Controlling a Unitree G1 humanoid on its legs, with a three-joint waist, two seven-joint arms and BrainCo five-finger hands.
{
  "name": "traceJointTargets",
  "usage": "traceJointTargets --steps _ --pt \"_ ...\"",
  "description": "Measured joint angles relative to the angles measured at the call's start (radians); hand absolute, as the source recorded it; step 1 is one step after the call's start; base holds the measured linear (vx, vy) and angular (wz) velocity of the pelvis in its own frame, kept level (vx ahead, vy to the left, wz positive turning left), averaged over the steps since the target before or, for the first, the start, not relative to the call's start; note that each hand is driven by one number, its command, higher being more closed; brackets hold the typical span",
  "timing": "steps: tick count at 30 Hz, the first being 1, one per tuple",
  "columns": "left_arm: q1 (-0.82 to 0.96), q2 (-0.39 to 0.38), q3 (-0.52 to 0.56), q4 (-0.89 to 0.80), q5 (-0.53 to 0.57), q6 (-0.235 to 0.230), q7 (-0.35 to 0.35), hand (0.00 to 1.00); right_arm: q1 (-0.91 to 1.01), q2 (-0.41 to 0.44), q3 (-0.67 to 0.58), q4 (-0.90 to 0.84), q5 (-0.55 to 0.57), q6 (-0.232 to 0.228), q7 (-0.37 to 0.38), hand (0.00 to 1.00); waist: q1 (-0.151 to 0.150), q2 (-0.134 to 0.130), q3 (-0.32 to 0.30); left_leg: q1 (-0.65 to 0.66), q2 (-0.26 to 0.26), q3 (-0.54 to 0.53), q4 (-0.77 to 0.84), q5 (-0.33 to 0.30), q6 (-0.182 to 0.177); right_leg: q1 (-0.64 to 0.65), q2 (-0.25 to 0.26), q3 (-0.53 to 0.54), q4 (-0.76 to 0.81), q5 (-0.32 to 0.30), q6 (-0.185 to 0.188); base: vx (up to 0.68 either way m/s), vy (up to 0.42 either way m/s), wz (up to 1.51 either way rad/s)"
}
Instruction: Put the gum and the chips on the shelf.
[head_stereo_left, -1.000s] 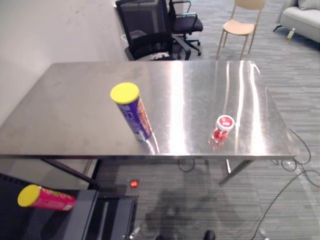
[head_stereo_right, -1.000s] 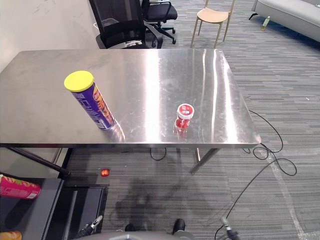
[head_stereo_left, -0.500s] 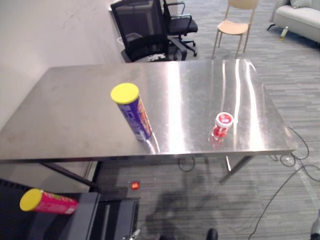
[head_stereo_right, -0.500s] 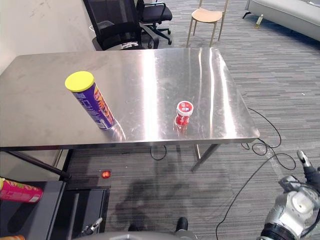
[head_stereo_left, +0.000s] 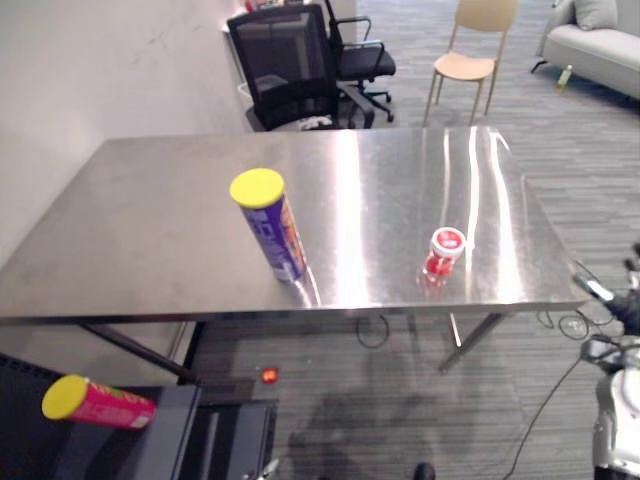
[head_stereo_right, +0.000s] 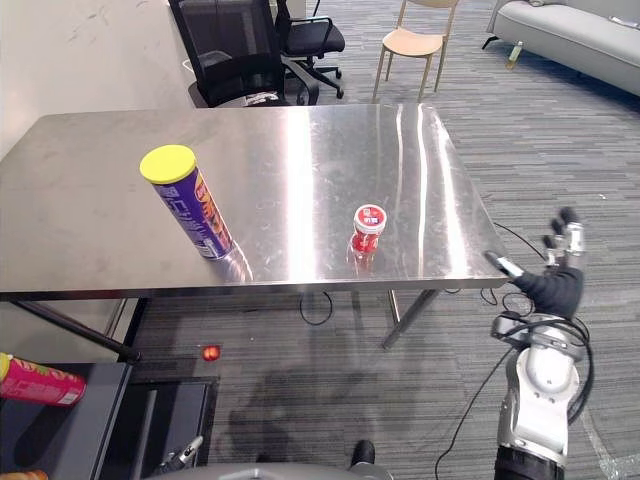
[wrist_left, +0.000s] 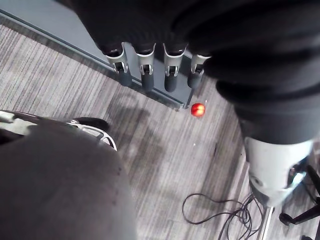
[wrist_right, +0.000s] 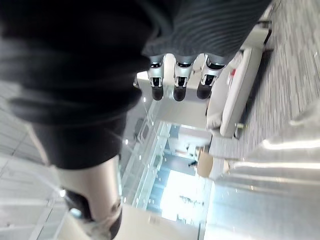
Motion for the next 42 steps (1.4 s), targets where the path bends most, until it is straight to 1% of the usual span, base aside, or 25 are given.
traceJointTargets --steps 1,4,6,8,14,20,27,35,38,42 --pt "0.000 0.001 -0.004 0.000 0.000 0.000 -0.003 0.00 0.008 0.000 0.037 -0.001 0.019 0.000 0.028 0.00 0.000 0.000 0.000 0.000 0.000 -0.003 0.000 0.000 0.000 0.000 0.000 -0.003 0.001 0.000 0.000 -0.04 -0.018 0.04" --pt "0.000 0.006 -0.019 0.000 0.000 0.000 -0.006 0.00 0.028 -0.011 0.113 -0.001 0.038 0.000 0.077 0.00 0.001 0.000 0.000 -0.008 -0.001 -0.024 0.002 0.002 0.002 0.002 -0.002 -0.015 0.001 0.000 0.000 -0.02 -0.013 0.13" --pt "0.000 0.006 -0.019 0.000 0.000 0.000 -0.006 0.00 0.032 -0.032 0.153 -0.001 0.038 0.000 0.102 0.00 0.008 0.000 0.000 -0.011 -0.002 -0.028 0.002 0.003 0.005 0.001 -0.002 -0.020 0.001 0.000 0.000 -0.02 -0.006 0.08" --pt "0.000 0.006 -0.020 0.001 0.000 0.000 -0.006 0.00 0.032 -0.037 0.183 0.000 0.038 0.000 0.108 0.00 0.017 -0.001 -0.001 -0.014 -0.002 -0.036 0.003 0.004 0.007 0.002 -0.002 -0.026 0.002 0.000 0.000 -0.02 -0.011 0.10" --pt "0.003 0.008 -0.023 0.002 0.001 0.000 -0.006 0.00 -0.006 -0.037 0.235 0.019 0.035 0.000 0.091 0.00 0.022 -0.003 -0.001 -0.019 -0.004 -0.051 0.003 0.008 0.012 0.006 -0.004 -0.041 0.002 0.000 0.000 -0.01 -0.004 0.07" --pt "0.003 0.015 -0.029 0.003 0.009 0.000 -0.004 0.00 -0.079 -0.037 0.232 0.074 0.033 0.001 0.019 0.00 0.023 -0.009 -0.002 -0.035 -0.009 -0.073 0.002 0.016 0.018 0.001 -0.007 -0.057 0.002 0.000 0.001 -0.02 0.002 0.09" --pt "0.005 0.016 -0.028 0.004 0.011 0.001 -0.002 0.00 -0.164 -0.036 0.230 0.127 0.014 0.002 -0.028 0.00 0.033 -0.018 0.001 -0.037 -0.012 -0.080 0.002 0.019 0.019 0.002 -0.006 -0.064 0.004 0.001 0.000 -0.01 -0.001 0.03" --pt "0.002 0.018 -0.027 0.001 0.011 0.001 0.001 0.00 -0.216 -0.031 0.219 0.218 0.014 0.006 -0.032 0.00 0.037 -0.022 0.010 -0.050 -0.016 -0.099 -0.003 0.029 0.021 -0.003 -0.008 -0.082 0.003 0.001 0.000 -0.02 -0.002 0.07" --pt "-0.003 0.018 -0.026 -0.003 0.011 0.001 0.006 0.00 -0.227 -0.028 0.219 0.228 0.014 0.010 -0.031 0.00 0.048 -0.023 0.022 -0.052 -0.018 -0.105 -0.018 0.041 0.022 -0.008 -0.008 -0.089 0.003 0.001 0.000 -0.03 -0.003 0.08" --pt "-0.004 0.017 -0.026 -0.010 0.011 0.001 0.010 0.00 -0.258 -0.026 0.220 0.259 0.014 0.010 -0.031 0.00 0.052 -0.023 0.037 -0.054 -0.020 -0.105 -0.019 0.041 0.022 -0.011 -0.010 -0.089 0.005 0.001 0.000 0.00 0.000 0.00"
